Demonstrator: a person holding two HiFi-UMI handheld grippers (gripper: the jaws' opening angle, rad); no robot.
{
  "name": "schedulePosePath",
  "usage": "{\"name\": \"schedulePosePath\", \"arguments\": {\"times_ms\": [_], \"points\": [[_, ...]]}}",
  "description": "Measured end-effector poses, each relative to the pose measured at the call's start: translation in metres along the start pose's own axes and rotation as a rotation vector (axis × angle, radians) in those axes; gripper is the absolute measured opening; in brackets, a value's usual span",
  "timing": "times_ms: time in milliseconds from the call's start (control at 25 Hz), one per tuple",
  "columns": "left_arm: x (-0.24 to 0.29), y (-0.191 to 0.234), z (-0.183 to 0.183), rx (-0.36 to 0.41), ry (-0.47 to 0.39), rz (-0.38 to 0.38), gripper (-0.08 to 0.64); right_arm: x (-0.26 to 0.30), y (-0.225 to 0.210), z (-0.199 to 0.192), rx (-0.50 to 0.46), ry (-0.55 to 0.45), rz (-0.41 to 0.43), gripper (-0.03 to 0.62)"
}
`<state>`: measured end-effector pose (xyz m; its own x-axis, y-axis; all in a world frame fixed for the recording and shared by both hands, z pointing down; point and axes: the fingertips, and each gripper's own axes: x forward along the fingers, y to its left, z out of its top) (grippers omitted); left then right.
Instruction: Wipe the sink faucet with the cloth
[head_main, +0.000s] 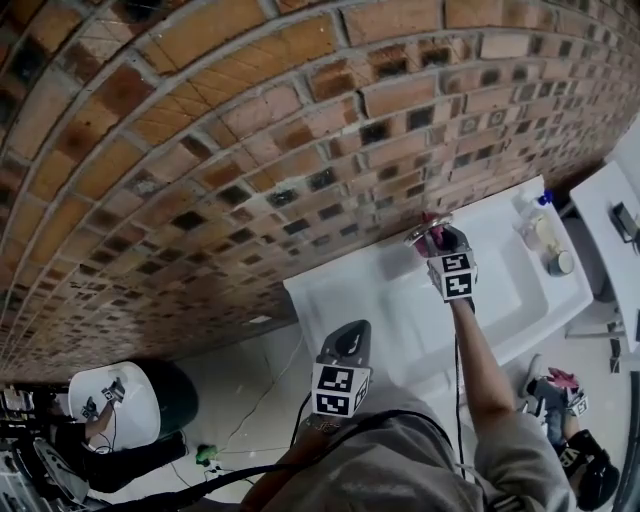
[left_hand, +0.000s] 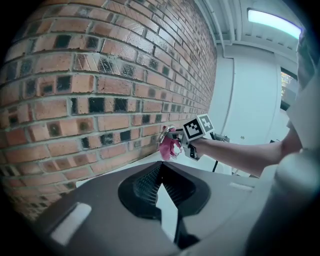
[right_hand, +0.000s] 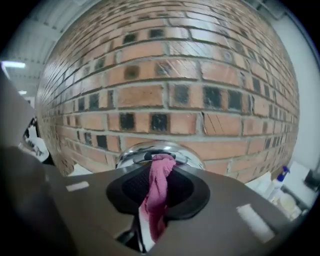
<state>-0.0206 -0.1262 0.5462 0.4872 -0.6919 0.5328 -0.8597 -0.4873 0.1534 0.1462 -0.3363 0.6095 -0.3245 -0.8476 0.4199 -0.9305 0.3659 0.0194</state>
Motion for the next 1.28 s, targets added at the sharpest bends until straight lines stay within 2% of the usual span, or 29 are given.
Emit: {"name": "schedulePosePath", "arguments": {"times_ms": [120, 280, 400, 480, 520, 600, 760, 840, 960, 1000, 1080, 1160, 1200, 1280], "points": [[-0.004, 0.013, 0.0, -0.015, -0.008, 0.029, 0.014, -0.006, 0.027, -0.004, -0.184, -0.006, 0.005, 0.077], [-0.005, 0.016, -0.002, -0.028, -0.009, 0.034, 0.014, -0.023, 0.055, -0.017, -0.291, 0.016, 0.053, 0.076], [-0.003, 0.009, -0.002, -0.019, -0.007, 0.015, 0.014, -0.037, 0.071, -0.008, -0.353, -0.001, 0.16, 0.077], [0.0, 0.003, -0.003, -0.01, -0.005, 0.0, 0.014, -0.05, 0.087, 0.011, -0.399, -0.072, 0.259, 0.075], [0.001, 0.0, -0.002, -0.006, -0.004, -0.006, 0.014, -0.053, 0.091, 0.024, -0.42, -0.109, 0.275, 0.075], [0.003, -0.003, -0.001, -0.002, -0.005, -0.013, 0.014, -0.046, 0.077, 0.046, -0.448, -0.134, 0.199, 0.075], [-0.003, -0.006, 0.001, 0.001, -0.013, -0.012, 0.014, -0.03, 0.024, 0.07, -0.339, -0.178, 0.048, 0.08], [-0.008, -0.002, 0.001, -0.001, -0.019, 0.003, 0.014, -0.033, -0.006, 0.07, -0.292, -0.187, -0.06, 0.08], [-0.017, 0.015, 0.001, -0.023, -0.033, 0.048, 0.014, -0.027, -0.057, 0.055, -0.127, -0.188, -0.201, 0.075], [-0.019, 0.019, 0.0, -0.03, -0.036, 0.061, 0.014, -0.022, -0.072, 0.043, -0.063, -0.161, -0.233, 0.074], [-0.024, 0.022, -0.002, -0.036, -0.036, 0.07, 0.014, -0.007, -0.094, 0.0, 0.032, 0.002, -0.258, 0.069], [-0.029, 0.018, -0.004, -0.034, -0.029, 0.062, 0.014, 0.005, -0.091, -0.059, 0.086, 0.225, -0.194, 0.072], [-0.032, 0.015, -0.006, -0.033, -0.024, 0.054, 0.014, 0.002, -0.083, -0.083, 0.101, 0.294, -0.159, 0.072], [-0.038, 0.009, -0.01, -0.037, -0.01, 0.038, 0.014, -0.019, -0.068, -0.107, 0.13, 0.33, -0.141, 0.073]]}}
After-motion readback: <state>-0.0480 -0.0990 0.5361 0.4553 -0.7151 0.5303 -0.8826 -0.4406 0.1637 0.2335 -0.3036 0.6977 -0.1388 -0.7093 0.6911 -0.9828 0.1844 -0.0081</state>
